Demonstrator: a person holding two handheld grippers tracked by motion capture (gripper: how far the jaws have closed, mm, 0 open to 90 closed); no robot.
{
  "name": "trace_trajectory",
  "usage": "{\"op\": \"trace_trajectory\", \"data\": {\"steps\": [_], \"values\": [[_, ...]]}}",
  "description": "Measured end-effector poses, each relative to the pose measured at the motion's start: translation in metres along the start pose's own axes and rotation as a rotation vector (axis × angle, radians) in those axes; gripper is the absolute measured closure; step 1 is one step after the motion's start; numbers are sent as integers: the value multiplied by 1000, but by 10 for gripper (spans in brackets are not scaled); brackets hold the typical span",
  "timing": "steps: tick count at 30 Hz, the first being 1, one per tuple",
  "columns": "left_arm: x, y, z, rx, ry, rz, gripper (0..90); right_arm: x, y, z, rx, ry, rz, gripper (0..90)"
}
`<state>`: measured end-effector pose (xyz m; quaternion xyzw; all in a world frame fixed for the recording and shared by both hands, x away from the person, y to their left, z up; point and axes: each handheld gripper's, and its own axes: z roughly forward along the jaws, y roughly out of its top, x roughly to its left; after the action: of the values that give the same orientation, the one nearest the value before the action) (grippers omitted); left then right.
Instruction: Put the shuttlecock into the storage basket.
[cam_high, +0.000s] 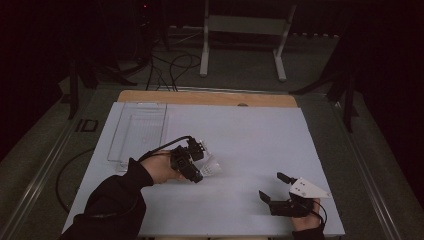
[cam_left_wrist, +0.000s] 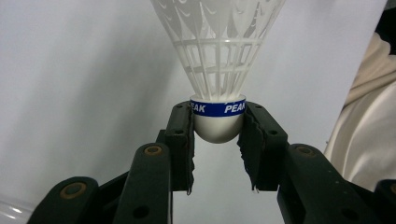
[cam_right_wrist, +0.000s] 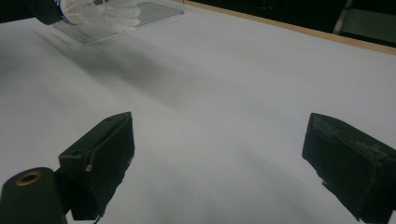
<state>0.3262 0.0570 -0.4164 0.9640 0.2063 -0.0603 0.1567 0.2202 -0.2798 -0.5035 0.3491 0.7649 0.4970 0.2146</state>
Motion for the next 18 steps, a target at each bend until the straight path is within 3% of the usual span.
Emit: {"op": "trace_trajectory", "data": {"steps": [3, 10, 18], "values": [[0, 0, -5, 0, -7, 5, 666, 0, 0, 0, 0, -1, 0, 93], [3, -2, -20, -22, 2, -27, 666, 1, 0, 0, -2, 3, -4, 93], [5, -4, -31, -13, 9, -21, 666, 1, 0, 0, -1, 2, -4, 94]]}}
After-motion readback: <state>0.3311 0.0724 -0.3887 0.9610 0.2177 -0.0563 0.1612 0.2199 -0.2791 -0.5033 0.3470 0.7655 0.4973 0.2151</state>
